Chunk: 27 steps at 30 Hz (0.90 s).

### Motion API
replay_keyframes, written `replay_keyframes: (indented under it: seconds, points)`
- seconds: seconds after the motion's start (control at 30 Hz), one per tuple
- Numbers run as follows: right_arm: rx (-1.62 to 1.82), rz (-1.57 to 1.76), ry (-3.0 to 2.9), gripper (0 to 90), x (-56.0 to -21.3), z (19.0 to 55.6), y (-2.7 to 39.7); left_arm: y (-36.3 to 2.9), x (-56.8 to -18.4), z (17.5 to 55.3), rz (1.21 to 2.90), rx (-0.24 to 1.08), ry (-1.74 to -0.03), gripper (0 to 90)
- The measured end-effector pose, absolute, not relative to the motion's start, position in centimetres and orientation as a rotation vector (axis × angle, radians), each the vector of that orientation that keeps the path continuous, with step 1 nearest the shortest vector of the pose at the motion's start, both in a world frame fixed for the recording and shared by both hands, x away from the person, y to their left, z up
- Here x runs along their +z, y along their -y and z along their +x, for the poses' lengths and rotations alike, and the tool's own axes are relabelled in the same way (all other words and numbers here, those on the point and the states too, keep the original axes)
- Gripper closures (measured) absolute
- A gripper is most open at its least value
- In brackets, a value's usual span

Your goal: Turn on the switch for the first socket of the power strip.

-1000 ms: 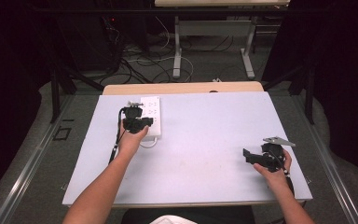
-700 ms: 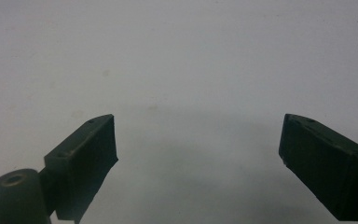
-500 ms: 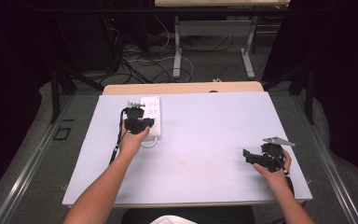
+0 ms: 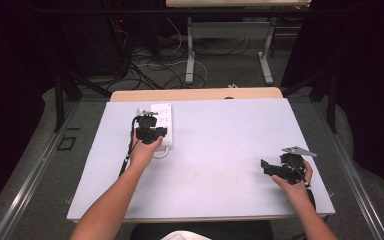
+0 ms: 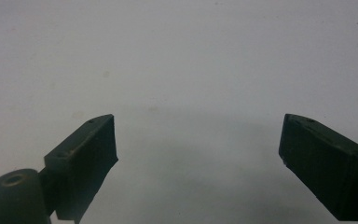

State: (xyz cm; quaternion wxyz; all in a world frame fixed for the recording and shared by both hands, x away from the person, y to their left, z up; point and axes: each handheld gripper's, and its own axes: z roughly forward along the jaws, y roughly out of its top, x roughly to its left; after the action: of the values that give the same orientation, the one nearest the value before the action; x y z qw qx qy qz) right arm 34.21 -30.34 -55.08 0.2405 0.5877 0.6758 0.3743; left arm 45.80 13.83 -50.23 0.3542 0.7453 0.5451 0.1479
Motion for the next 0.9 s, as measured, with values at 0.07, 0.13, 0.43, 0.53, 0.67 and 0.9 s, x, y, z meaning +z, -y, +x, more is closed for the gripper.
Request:
replay_keyframes:
  seconds: [0.07, 0.13, 0.43, 0.53, 0.67, 0.9]
  points:
    - [1.023, 1.606, -1.851, 10.4, -55.1, 34.2, 30.3, -13.8, -50.3, 45.9, 1.933, 0.380, -1.407, 78.0]
    - [1.022, 1.608, -1.850, 10.4, -55.1, 34.2, 30.3, -13.8, -50.4, 45.9, 1.925, 0.380, -1.415, 79.0]
    - [1.023, 1.607, -1.851, 10.4, -55.1, 34.2, 30.4, -13.7, -50.9, 46.2, 1.951, 0.383, -1.442, 80.0]
    - [1.024, 1.606, -1.849, 10.4, -55.1, 34.2, 30.4, -13.9, -51.1, 46.5, 1.960, 0.382, -1.461, 82.6]
    - [1.024, 1.608, -1.848, 10.4, -55.1, 34.2, 30.4, -14.2, -51.2, 46.7, 1.953, 0.392, -1.497, 85.1]
    - [1.022, 1.607, -1.851, 10.4, -55.1, 34.3, 30.3, -15.3, -51.3, 47.4, 1.918, 0.427, -1.562, 89.9]
